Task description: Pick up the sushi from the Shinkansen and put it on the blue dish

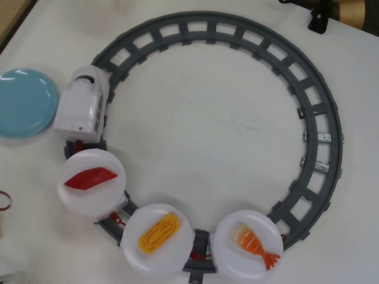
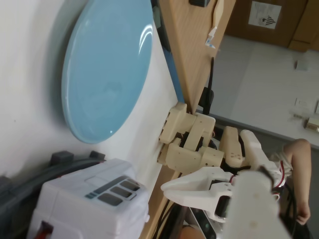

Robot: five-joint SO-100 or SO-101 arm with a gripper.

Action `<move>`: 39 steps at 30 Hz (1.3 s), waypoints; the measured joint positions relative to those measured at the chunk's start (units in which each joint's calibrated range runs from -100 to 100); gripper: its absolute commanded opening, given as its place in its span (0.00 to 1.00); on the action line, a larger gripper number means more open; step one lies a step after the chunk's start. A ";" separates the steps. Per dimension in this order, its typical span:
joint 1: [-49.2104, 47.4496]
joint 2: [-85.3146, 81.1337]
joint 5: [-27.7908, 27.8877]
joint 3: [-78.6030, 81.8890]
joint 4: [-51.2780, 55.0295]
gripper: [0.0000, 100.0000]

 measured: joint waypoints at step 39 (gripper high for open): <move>-0.25 0.00 0.00 3.29 -0.17 0.16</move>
